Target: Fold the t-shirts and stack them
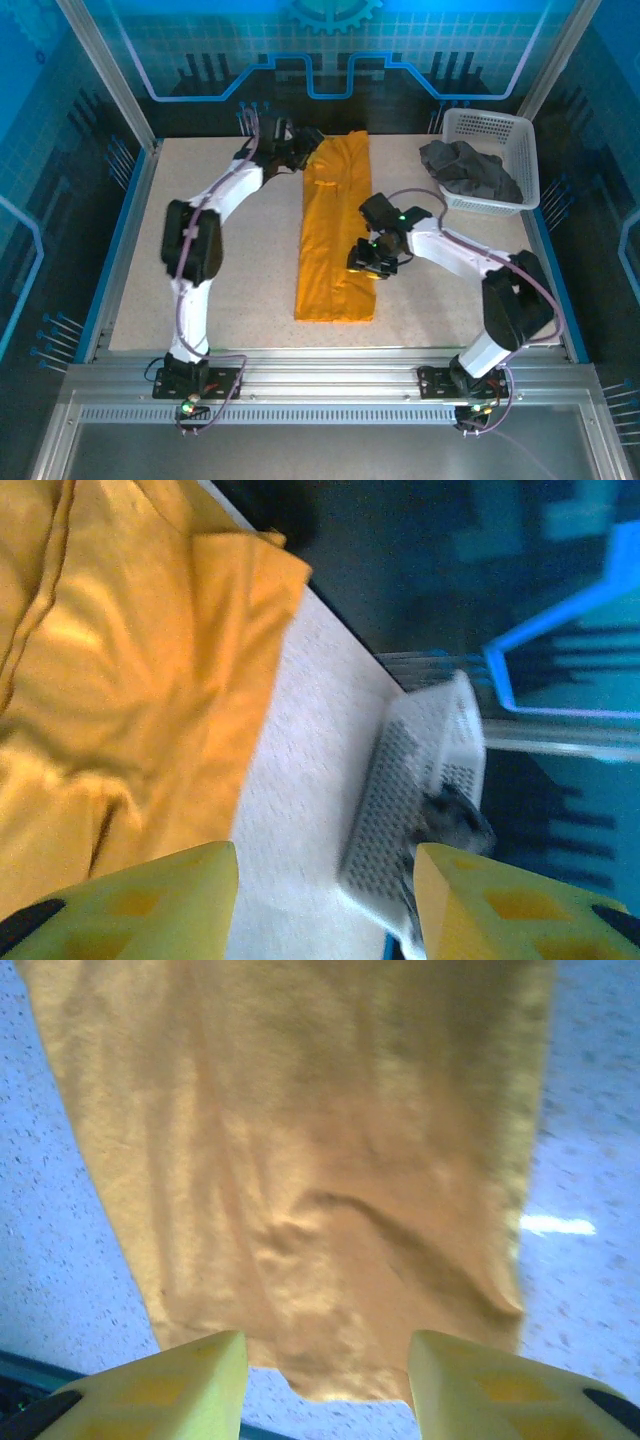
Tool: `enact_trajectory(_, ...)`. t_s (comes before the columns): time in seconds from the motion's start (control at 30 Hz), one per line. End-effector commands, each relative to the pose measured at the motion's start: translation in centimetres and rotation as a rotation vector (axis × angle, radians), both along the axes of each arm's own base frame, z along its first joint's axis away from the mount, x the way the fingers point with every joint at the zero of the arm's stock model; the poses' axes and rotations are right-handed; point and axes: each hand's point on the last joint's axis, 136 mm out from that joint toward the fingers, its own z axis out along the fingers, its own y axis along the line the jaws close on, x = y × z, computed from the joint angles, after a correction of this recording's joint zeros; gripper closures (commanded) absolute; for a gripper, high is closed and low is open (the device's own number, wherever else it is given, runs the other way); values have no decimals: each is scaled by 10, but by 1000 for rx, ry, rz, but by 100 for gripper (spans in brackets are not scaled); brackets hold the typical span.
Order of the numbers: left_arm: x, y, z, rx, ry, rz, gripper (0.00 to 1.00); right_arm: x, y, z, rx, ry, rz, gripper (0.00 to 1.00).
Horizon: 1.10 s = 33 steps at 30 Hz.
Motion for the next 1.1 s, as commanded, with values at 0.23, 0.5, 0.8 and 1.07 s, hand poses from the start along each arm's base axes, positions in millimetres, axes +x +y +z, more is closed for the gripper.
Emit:
enact_trajectory(0.23,-268,36,-128,134,554,-291,55,-83,-11,-35,65,235,115,51)
enact_trajectory(0.5,-356,20,-157,114,695,-375,55,-86,-10,-66,35,298,79,59)
enact_trajectory(0.8,-384,0,-184,182,794,-457,56,-96,-15,-81,-2,308,59,73)
enact_trajectory(1.07,-378,-1,-187,231,775,-456,56,-96,-18,-80,-12,285,51,87)
